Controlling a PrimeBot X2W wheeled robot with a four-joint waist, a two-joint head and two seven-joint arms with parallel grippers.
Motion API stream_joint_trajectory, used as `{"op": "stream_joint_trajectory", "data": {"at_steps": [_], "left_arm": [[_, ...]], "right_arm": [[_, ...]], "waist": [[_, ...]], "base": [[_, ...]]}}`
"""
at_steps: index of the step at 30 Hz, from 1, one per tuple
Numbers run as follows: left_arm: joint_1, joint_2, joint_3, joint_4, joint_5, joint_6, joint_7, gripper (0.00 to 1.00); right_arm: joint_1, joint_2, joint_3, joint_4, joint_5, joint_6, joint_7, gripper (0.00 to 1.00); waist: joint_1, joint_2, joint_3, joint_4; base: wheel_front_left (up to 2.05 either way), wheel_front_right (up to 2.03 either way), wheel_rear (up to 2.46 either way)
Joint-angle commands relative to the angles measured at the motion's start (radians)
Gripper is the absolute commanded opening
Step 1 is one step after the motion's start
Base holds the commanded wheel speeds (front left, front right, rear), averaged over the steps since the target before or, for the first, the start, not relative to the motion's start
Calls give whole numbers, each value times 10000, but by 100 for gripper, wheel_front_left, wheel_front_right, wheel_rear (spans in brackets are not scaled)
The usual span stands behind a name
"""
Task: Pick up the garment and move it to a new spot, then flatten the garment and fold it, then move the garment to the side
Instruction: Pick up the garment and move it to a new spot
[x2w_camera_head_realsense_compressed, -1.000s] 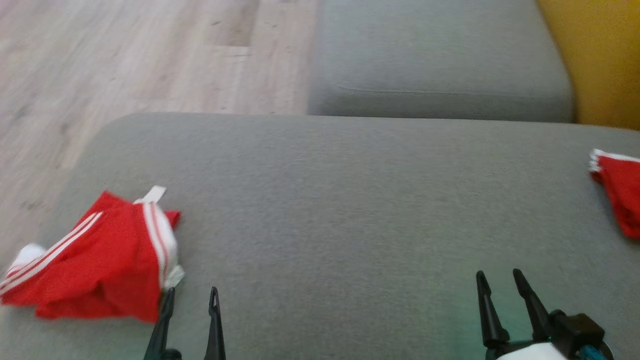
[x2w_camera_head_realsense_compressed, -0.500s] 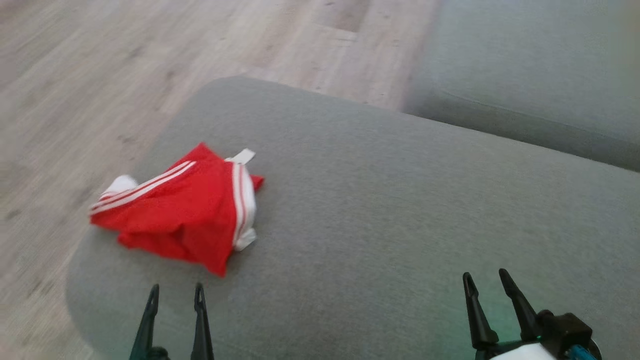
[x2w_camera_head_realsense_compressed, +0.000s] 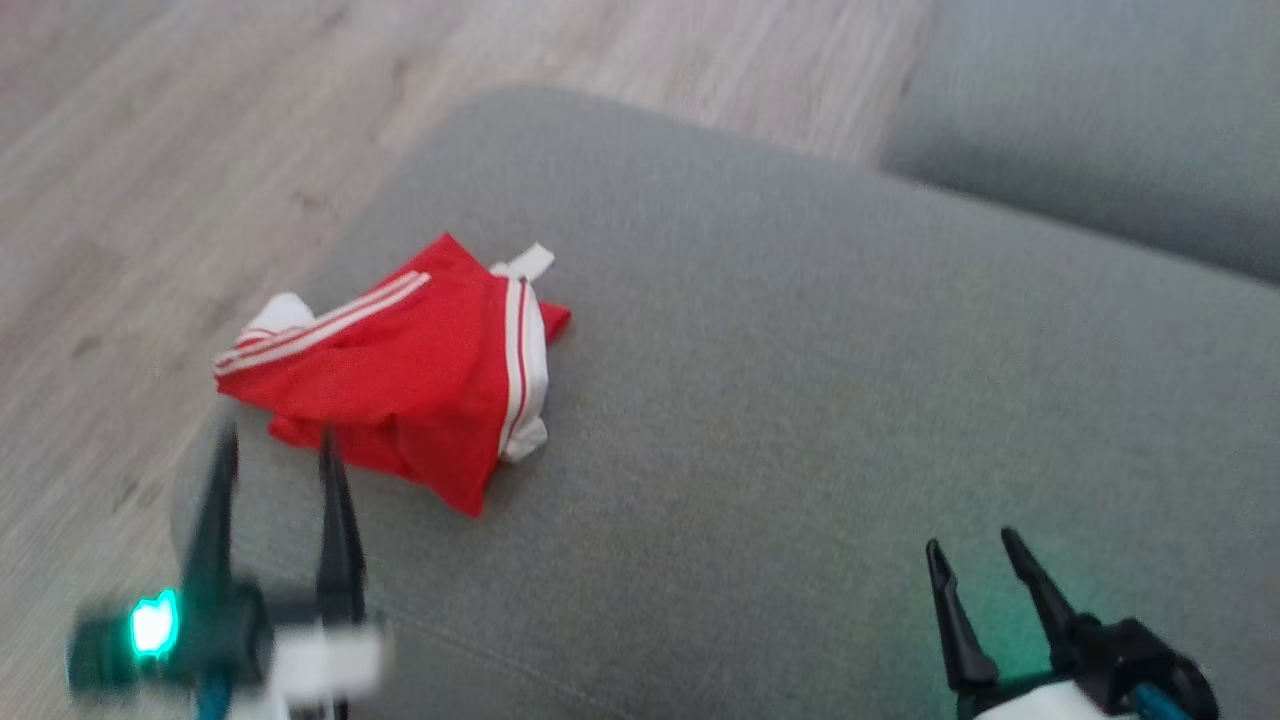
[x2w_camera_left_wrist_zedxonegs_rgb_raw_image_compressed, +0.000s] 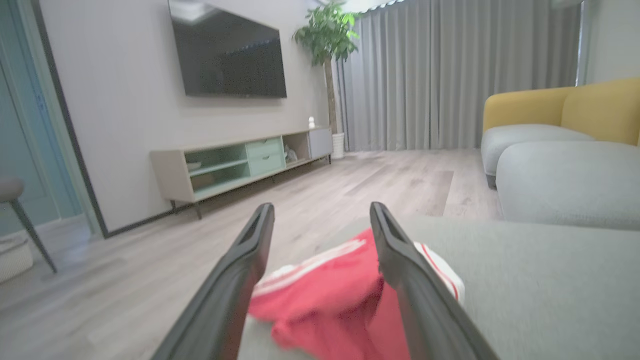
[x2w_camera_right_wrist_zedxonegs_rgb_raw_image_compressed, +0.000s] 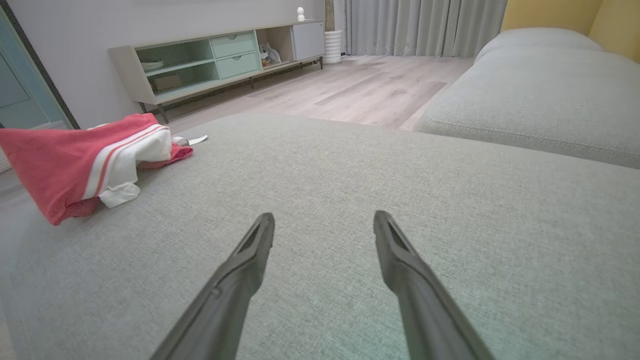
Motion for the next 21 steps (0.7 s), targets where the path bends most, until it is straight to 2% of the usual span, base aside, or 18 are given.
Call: {"op": "stream_joint_trajectory", "data": {"at_steps": [1, 3, 6, 10, 13, 18, 20, 21], "left_arm": [[-1412, 157, 362, -419, 83, -156, -51, 100], [-2422, 275, 381, -121, -49, -432, -51, 100], [-4200, 654, 313, 1111, -111, -952, 139, 100], [-6698, 1073, 181, 3284, -25, -1350, 2048, 100], [-8081, 1123, 188, 5181, -310, -1706, 3931, 100], [-9181, 1001, 446, 7924, -1263, -2343, 6134, 100], [-9297, 1068, 427, 8668, -1480, -2516, 6665, 100], [-9337, 1139, 417, 8923, -1542, -2567, 6738, 69]], "right_arm": [[-552, -155, 107, -402, -242, -7, -110, 100], [-737, -415, 62, -512, -427, -7, -111, 100], [-1038, -921, 60, -646, -588, -7, -111, 100], [-1385, -1506, -36, -809, -670, -7, -111, 100], [-1590, -1806, -80, -936, -693, -7, -111, 100], [-2013, -2032, 22, -1041, -708, -7, -111, 100], [-2206, -2023, 74, -1062, -712, -7, -111, 100], [-2299, -2001, 86, -1072, -716, -7, -111, 100]], "waist": [[1, 0, 850, -151], [1, 0, 1432, -210], [1, 0, 2231, -327], [1, 0, 2945, -473], [1, 0, 3318, -628], [1, 0, 3830, -1080], [1, 0, 4009, -1286], [1, 0, 4080, -1382]], "base": [[0, 0, 0], [0, 0, 0], [0, 0, 0], [0, 0, 0], [0, 0, 0], [0, 0, 0], [0, 0, 0], [0, 0, 0]]}}
